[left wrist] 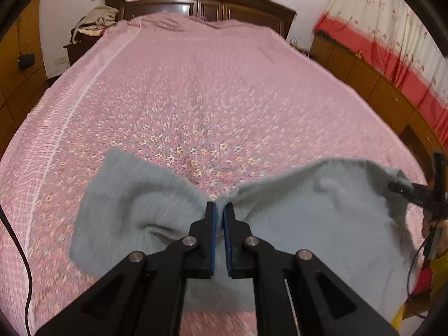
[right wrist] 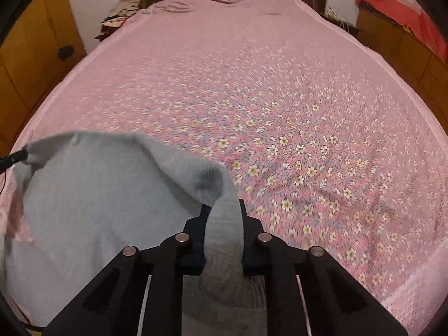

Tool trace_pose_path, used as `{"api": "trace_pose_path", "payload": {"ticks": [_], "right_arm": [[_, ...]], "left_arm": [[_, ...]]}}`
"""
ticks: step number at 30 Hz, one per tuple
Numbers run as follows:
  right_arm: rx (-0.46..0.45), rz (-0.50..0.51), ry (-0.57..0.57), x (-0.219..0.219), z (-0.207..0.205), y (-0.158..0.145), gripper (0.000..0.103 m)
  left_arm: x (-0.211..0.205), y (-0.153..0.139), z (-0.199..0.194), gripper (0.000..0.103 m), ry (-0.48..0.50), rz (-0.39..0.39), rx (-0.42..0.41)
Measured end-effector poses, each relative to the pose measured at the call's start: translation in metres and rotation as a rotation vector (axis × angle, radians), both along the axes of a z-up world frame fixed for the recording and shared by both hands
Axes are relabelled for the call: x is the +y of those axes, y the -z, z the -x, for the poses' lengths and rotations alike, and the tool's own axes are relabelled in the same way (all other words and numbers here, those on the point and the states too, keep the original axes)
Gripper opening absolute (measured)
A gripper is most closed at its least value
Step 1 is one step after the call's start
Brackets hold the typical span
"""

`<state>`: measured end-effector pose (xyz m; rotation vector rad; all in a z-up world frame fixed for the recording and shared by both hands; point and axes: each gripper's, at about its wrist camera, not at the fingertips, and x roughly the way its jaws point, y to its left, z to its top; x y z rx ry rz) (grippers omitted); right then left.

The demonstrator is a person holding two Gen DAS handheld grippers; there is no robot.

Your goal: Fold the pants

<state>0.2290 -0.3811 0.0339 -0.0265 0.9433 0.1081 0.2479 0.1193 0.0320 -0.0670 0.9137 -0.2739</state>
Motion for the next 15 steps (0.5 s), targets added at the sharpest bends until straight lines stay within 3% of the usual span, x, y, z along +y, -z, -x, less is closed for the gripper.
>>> {"api": "trace_pose_path", "payload": {"ticks": [6, 15], "right_arm": [[-0.049, 0.044, -0.054, 0.01, 0.036, -0.022, 0.015], [-0.078, 0.084, -0.112, 0.02, 0.083, -0.035, 0.015]], "left_arm": [[0.004, -0.032, 0.047, 0.005, -0.013, 0.021, -0.042], [0.008, -0.054, 0.131, 0.005, -0.049, 0.061, -0.088]]}}
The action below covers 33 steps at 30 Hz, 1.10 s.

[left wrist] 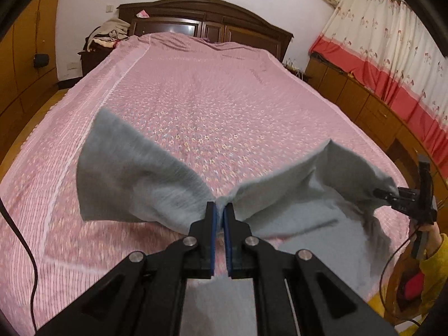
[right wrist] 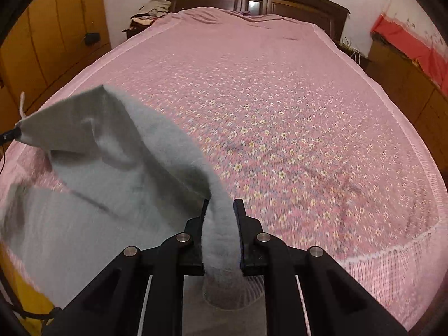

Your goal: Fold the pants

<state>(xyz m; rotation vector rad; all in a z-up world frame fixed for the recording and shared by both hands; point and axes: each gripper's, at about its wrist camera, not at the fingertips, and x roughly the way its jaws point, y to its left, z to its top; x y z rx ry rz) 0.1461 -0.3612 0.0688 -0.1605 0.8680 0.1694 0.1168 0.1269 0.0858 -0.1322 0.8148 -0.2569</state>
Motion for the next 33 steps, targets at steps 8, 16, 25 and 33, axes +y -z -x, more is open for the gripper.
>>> {"api": "trace_pose_path", "payload": {"ticks": [8, 16, 25, 33], "right_arm": [[-0.009, 0.062, -0.05, 0.003, 0.043, 0.006, 0.015], [0.044, 0.165, -0.051, -0.005, 0.072, 0.036, 0.015], [0.086, 0.204, -0.035, -0.011, 0.084, 0.066, 0.017], [0.082, 0.131, 0.002, -0.017, 0.094, 0.06, 0.026]], "left_arm": [[0.013, 0.019, 0.071, 0.005, -0.071, 0.017, 0.023], [0.018, 0.054, 0.116, 0.005, -0.121, 0.004, 0.072], [0.007, 0.087, 0.138, 0.006, -0.168, -0.041, 0.153], [0.02, 0.086, 0.158, 0.034, -0.246, -0.02, 0.186]]}}
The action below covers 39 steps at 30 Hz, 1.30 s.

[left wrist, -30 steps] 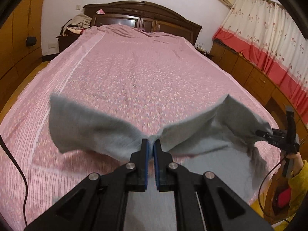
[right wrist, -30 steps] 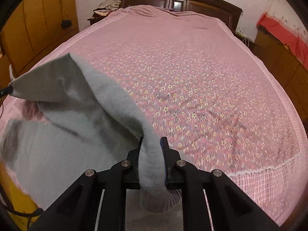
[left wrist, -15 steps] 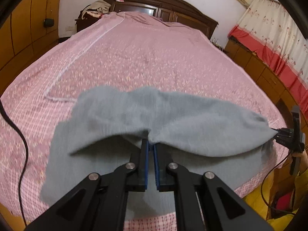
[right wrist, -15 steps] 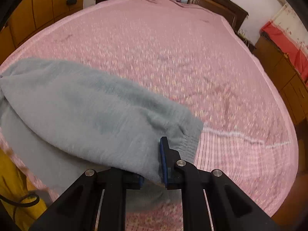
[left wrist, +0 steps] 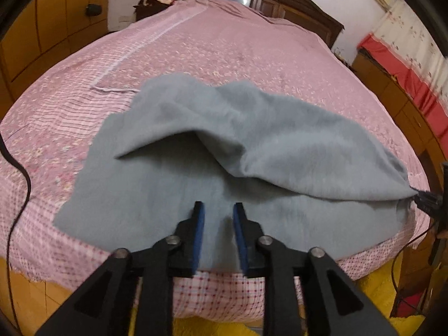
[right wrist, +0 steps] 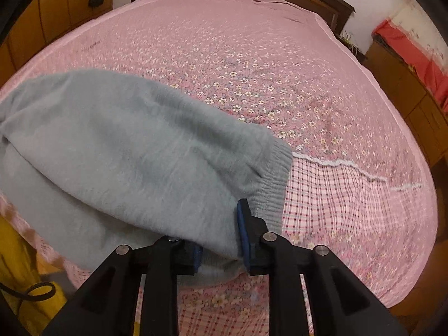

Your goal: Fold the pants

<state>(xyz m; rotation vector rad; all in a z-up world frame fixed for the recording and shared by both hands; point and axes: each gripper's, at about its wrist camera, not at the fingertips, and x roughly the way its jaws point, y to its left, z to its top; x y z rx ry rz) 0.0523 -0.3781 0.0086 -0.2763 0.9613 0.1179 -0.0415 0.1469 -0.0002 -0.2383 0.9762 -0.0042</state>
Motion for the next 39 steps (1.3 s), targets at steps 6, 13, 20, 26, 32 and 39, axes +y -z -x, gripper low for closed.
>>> {"api": "trace_pose_path", "payload": {"ticks": [6, 13, 20, 26, 32, 39], "right_arm": [[-0.024, -0.074, 0.037, -0.005, 0.016, -0.016, 0.031], [-0.059, -0.083, 0.129, -0.019, 0.038, -0.028, 0.059], [-0.025, -0.31, 0.232, -0.042, 0.042, -0.036, 0.059], [0.082, -0.538, 0.306, -0.048, 0.018, -0.009, 0.059], [0.084, -0.543, 0.346, -0.038, 0.0, 0.013, 0.059], [0.109, -0.557, 0.407, -0.032, -0.012, 0.033, 0.059]], "left_arm": [[0.008, -0.015, -0.006, 0.045, -0.049, 0.072, -0.048], [0.004, -0.009, -0.03, 0.049, -0.105, 0.027, -0.038], [-0.002, 0.001, -0.04, 0.049, -0.116, 0.032, -0.032], [-0.002, 0.003, -0.044, 0.049, -0.141, 0.008, -0.022], [0.002, 0.007, -0.053, 0.049, -0.158, -0.002, -0.022], [0.0, 0.012, -0.057, 0.049, -0.184, -0.021, -0.024]]}}
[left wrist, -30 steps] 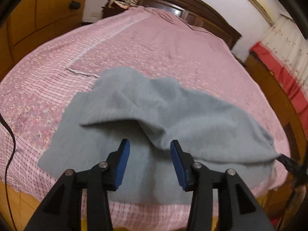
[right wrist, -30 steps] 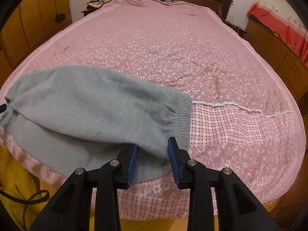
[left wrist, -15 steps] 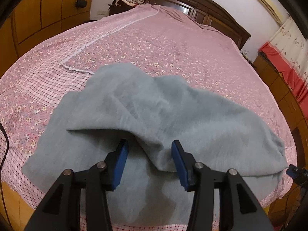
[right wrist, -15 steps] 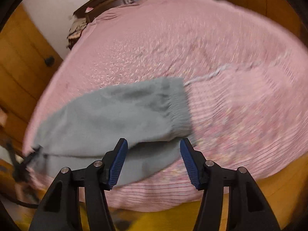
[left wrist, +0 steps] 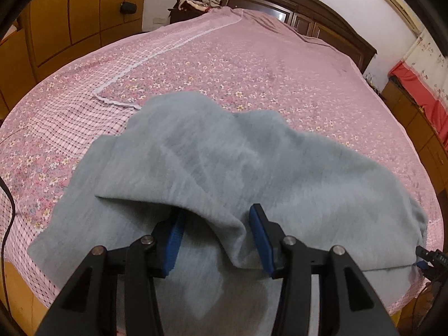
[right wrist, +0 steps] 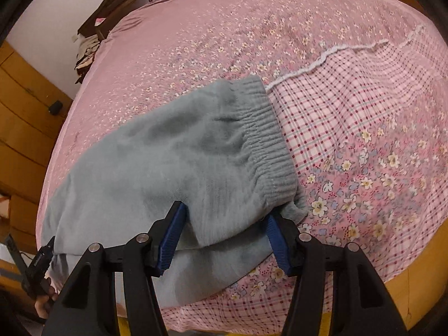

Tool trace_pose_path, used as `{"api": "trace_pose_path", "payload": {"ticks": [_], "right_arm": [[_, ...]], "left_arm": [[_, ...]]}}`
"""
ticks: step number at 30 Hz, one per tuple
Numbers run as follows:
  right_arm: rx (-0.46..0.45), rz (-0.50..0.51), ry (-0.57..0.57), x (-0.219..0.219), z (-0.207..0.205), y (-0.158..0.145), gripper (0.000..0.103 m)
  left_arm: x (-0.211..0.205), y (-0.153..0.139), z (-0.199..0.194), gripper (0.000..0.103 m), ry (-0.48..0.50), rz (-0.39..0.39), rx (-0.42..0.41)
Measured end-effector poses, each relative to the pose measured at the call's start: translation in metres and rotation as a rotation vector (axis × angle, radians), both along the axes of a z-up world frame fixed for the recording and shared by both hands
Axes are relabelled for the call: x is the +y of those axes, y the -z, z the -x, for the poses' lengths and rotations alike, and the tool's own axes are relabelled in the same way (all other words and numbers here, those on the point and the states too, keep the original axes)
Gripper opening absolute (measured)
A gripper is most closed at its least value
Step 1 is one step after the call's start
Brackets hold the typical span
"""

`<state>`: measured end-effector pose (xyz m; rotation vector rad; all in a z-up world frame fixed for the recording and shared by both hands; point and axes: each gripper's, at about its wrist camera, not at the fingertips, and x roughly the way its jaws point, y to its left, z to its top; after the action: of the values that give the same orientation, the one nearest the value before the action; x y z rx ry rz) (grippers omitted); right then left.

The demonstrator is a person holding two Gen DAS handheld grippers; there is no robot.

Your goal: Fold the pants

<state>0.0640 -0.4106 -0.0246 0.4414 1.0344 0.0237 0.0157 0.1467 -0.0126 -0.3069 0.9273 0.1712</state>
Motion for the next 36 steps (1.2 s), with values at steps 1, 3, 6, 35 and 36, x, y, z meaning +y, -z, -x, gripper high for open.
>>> {"api": "trace_pose_path", "payload": {"ticks": [1, 3, 6, 35, 36], "right_arm": [[0.001, 0.002, -0.001, 0.0, -0.001, 0.002, 0.059], [0.006, 0.01, 0.006, 0.0, -0.005, 0.007, 0.059], [0.013, 0.038, 0.008, 0.006, -0.003, 0.008, 0.059], [-0.179, -0.066, -0.014, -0.009, -0.005, -0.063, 0.006], [-0.173, -0.072, -0.016, -0.011, 0.0, -0.063, 0.006]], "left_arm": [[0.001, 0.0, 0.001, 0.049, -0.003, 0.01, -0.001], [0.001, -0.001, 0.005, 0.049, -0.007, 0.042, -0.01], [0.0, -0.002, 0.009, 0.049, 0.0, 0.066, -0.023], [0.032, -0.067, 0.044, 0.005, -0.008, 0.137, -0.179], [0.032, -0.066, 0.047, 0.005, -0.003, 0.134, -0.172]]}}
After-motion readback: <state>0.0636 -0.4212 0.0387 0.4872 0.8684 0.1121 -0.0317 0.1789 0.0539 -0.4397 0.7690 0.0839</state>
